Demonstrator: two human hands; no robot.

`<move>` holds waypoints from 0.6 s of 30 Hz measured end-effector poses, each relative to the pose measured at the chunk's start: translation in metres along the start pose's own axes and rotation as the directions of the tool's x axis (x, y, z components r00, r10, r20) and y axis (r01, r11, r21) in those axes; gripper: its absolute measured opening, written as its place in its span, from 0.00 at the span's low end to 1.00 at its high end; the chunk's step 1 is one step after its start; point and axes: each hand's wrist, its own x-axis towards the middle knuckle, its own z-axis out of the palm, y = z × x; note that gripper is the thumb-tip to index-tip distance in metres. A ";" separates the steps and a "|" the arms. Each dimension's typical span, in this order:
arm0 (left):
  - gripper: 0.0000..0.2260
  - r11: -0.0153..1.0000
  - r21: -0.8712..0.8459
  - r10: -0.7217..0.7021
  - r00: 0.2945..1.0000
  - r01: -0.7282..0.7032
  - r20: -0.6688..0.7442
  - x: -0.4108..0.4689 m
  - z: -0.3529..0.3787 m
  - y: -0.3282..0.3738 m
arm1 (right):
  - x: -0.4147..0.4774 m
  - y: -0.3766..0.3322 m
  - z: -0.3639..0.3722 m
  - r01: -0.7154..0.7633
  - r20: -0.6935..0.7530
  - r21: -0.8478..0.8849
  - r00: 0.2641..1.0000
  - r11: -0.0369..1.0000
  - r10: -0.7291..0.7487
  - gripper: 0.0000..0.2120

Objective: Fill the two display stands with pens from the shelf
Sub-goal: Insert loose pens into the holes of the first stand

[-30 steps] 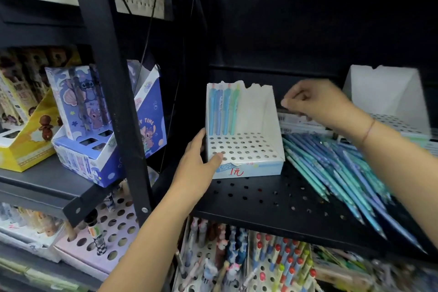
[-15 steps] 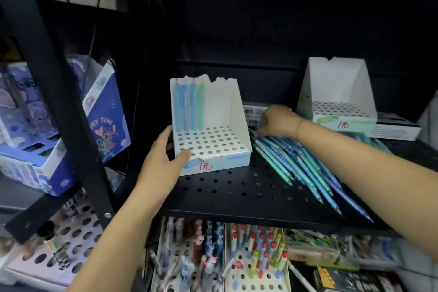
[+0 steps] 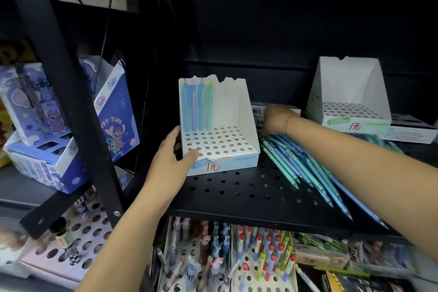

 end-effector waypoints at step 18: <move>0.28 1.000 0.001 0.021 1.000 -0.021 0.006 0.001 0.000 -0.001 | -0.051 0.016 -0.011 0.060 0.224 0.209 0.969 0.976 -0.108 0.19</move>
